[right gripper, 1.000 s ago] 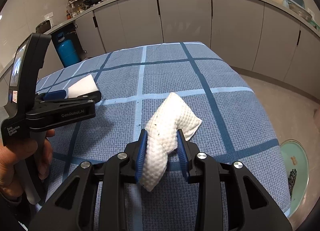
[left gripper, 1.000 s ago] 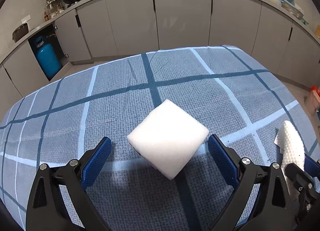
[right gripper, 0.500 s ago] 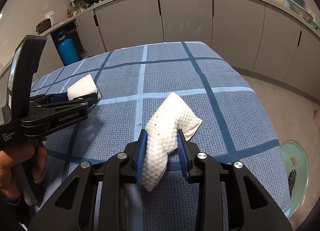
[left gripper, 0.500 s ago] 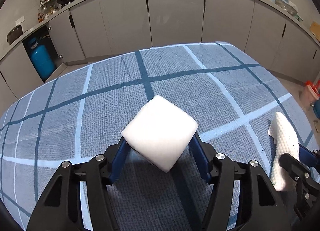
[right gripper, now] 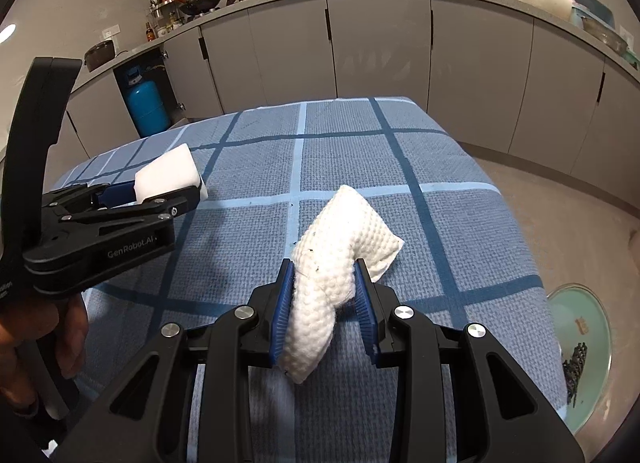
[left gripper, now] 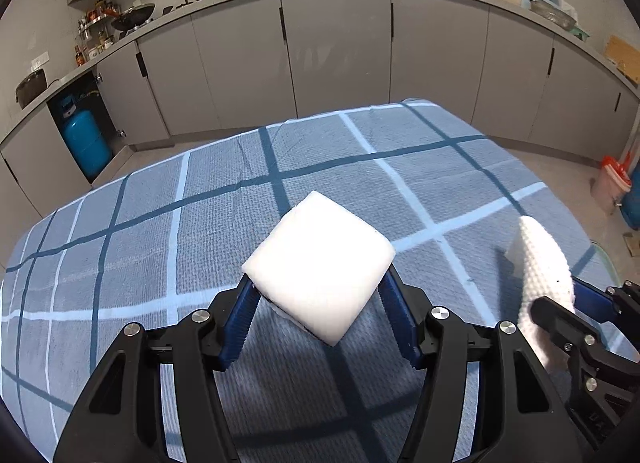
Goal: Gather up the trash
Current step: 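Carry the sponge and cloth over the basin and open both tools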
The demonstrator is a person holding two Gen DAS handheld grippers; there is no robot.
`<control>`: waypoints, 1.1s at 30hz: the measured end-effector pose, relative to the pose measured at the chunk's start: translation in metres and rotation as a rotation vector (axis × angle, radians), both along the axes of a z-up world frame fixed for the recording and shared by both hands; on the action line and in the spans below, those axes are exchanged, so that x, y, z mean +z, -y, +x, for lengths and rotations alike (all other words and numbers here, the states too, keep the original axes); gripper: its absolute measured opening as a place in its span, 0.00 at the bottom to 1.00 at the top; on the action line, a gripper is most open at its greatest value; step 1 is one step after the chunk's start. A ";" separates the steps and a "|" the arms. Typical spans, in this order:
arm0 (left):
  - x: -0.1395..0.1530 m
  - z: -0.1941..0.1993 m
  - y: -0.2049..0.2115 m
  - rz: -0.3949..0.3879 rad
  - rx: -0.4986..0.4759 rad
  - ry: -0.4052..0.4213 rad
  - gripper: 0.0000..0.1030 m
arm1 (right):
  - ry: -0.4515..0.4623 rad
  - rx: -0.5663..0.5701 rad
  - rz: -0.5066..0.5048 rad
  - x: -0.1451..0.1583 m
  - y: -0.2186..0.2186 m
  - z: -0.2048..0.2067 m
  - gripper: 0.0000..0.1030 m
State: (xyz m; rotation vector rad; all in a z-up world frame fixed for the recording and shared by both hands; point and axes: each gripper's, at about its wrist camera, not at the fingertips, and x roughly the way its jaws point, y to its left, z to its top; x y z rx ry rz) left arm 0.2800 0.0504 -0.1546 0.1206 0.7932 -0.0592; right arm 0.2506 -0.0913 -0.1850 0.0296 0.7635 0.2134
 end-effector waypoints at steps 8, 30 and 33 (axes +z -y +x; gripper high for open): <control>0.022 -0.024 0.009 -0.009 -0.001 0.046 0.58 | 0.042 -0.002 0.008 0.018 0.009 -0.024 0.31; 0.043 -0.059 0.121 -0.011 -0.203 0.098 0.59 | 0.087 -0.184 0.002 0.038 0.111 -0.076 0.31; 0.043 -0.060 0.136 -0.002 -0.227 0.100 0.59 | 0.088 -0.212 0.008 0.037 0.126 -0.080 0.31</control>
